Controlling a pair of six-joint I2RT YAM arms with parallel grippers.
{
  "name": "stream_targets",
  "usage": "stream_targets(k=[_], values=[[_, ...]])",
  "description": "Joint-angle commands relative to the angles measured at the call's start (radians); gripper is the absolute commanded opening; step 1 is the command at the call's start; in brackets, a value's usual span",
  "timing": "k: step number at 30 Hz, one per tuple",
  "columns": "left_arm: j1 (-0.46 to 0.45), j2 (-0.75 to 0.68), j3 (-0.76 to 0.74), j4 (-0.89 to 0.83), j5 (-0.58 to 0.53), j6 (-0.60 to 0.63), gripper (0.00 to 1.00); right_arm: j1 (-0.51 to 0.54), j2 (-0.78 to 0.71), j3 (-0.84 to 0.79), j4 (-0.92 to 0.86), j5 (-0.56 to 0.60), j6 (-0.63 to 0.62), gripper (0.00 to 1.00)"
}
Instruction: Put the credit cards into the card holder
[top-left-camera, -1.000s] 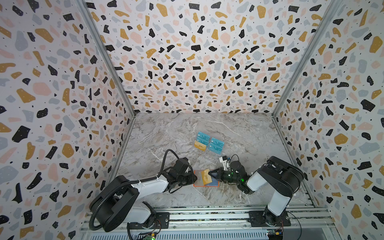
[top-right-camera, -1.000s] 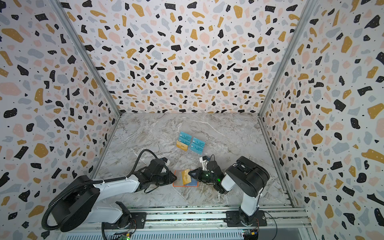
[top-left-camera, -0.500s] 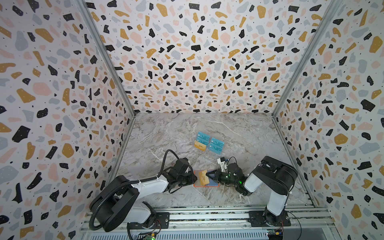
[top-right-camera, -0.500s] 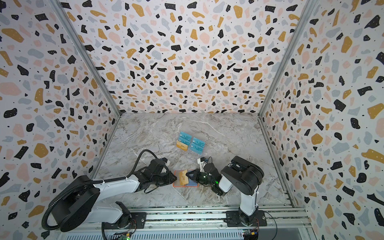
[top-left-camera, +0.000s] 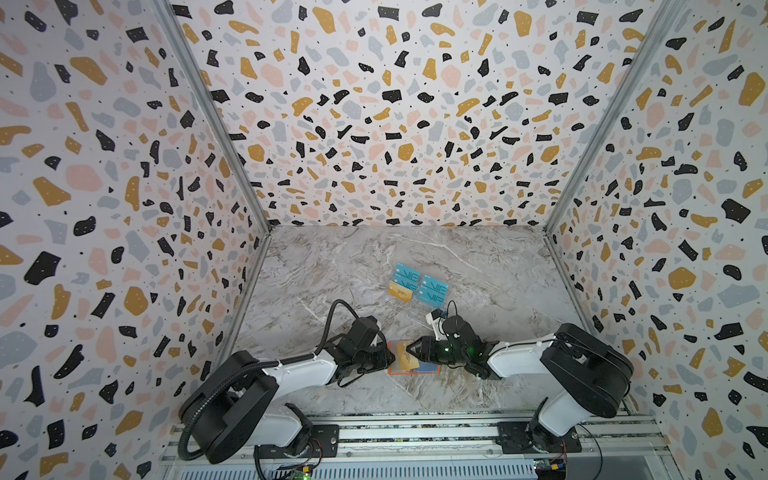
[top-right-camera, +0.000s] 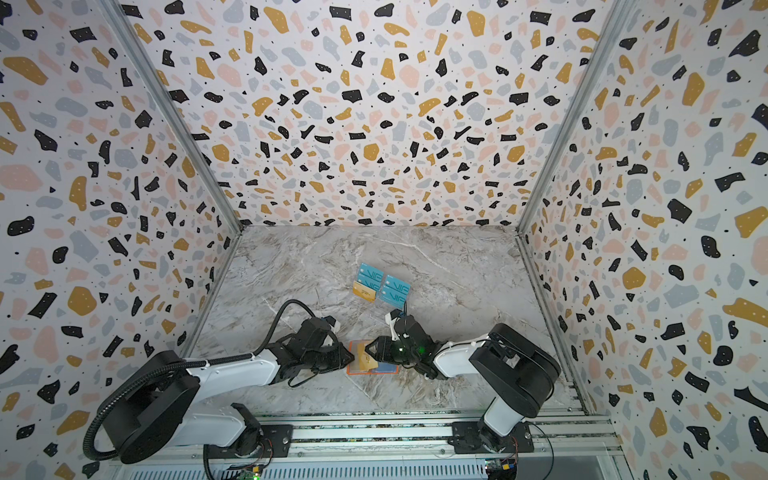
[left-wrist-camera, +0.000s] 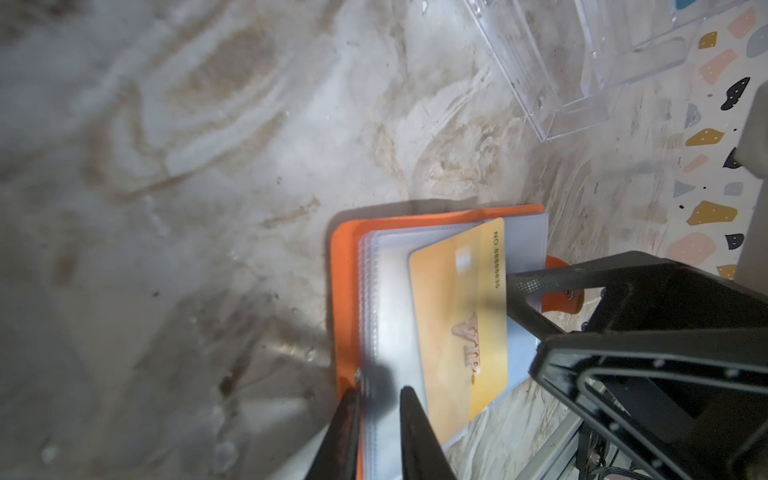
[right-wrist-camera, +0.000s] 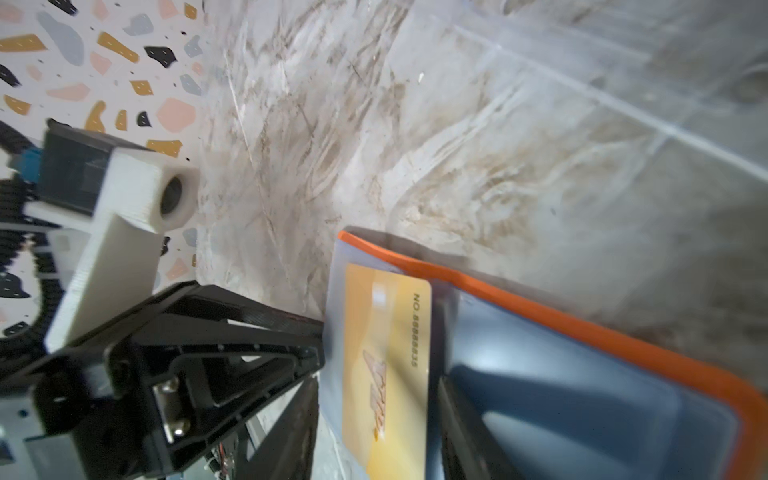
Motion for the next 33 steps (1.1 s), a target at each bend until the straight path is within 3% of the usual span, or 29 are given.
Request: stream_targets(k=[1, 8, 33], values=[[-0.005, -0.004, 0.001, 0.019, 0.011, -0.002, 0.21, 0.007, -0.034, 0.027, -0.232, 0.014, -0.077, 0.49], [-0.006, -0.008, -0.01, 0.038, 0.008, -0.002, 0.21, 0.047, -0.015, 0.072, -0.28, -0.018, -0.102, 0.49], [-0.008, -0.012, -0.051, 0.107, 0.01, -0.032, 0.21, 0.161, 0.114, 0.322, -0.488, 0.067, -0.222, 0.48]])
